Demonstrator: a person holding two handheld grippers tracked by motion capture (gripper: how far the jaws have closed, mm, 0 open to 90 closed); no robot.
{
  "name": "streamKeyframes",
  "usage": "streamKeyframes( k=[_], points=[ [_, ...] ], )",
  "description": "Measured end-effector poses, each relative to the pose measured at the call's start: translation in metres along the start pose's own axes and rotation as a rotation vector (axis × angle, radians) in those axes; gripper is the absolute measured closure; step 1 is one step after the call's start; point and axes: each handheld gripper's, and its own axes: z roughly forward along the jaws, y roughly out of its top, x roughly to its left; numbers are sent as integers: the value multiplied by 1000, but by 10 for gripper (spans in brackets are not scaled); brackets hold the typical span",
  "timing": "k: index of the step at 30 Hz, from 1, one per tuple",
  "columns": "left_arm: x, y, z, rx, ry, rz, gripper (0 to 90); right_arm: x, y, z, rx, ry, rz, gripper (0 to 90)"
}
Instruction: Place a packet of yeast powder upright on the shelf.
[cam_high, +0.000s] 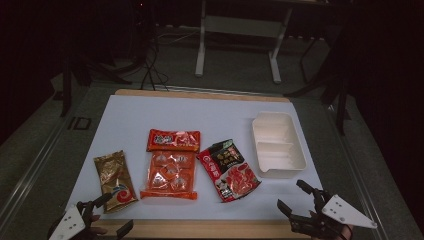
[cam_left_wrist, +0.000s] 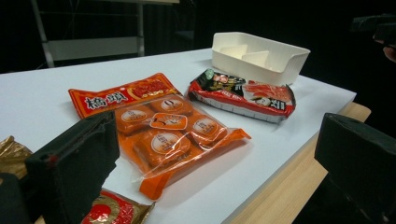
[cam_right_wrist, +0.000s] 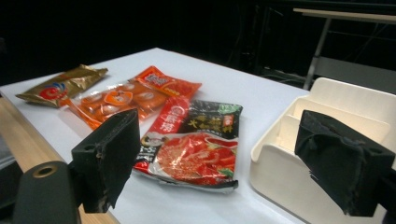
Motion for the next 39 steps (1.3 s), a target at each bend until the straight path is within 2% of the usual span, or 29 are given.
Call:
streamKeyframes(
  k=[6,7,8,10,12,14,16,18,19,23,24,25,27,29,30,31,32,33,35,37,39],
  points=[
    [-2,1,0,1,-30,11,6,2,3,-5,-17,4,-25,150],
    [-5,4,-1,-4,-34,58,6,4,5,-5,-16,14,-40,151],
    [-7,6,-2,-5,-20,78,6,6,5,-5,-17,13,-49,151],
    [-8,12,-5,0,-11,81,5,7,6,-6,-19,14,-56,151],
    [-4,18,-7,10,-11,57,6,11,9,-6,-31,20,-84,151],
    [0,25,-10,13,23,39,6,13,10,-6,-32,18,-89,158],
    [0,25,-10,13,23,39,6,13,11,-7,-32,21,-91,158],
    [17,42,-14,47,77,-12,5,17,13,-9,-44,21,-85,178],
    [17,42,-14,47,77,-12,6,17,14,-10,-48,14,-87,175],
    [37,54,-13,52,96,-36,6,20,14,-10,-52,-2,-124,170],
    [46,55,-10,58,114,-57,6,20,14,-10,-52,1,-124,167],
    [46,55,-10,58,114,-57,7,20,14,-10,-56,-3,-129,167],
    [55,54,-6,66,104,-73,7,20,15,-10,-62,-2,-135,167],
    [67,49,1,82,134,-84,17,21,15,-10,-67,0,-137,167],
    [67,49,1,82,134,-84,23,21,15,-10,-67,0,-137,167],
    [71,47,3,95,153,-79,47,21,14,-10,-65,8,-136,167],
    [77,44,9,105,167,-85,52,21,14,-10,-64,8,-137,167],
    [77,44,9,105,167,-85,55,21,14,-10,-64,8,-137,167],
    [86,40,14,118,178,-92,64,22,14,-9,-60,15,-133,167],
    [94,36,18,126,192,-94,147,22,14,-9,-59,22,-130,167],
    [102,32,22,136,201,-107,160,23,14,-9,-59,22,-132,167]
  ],
)
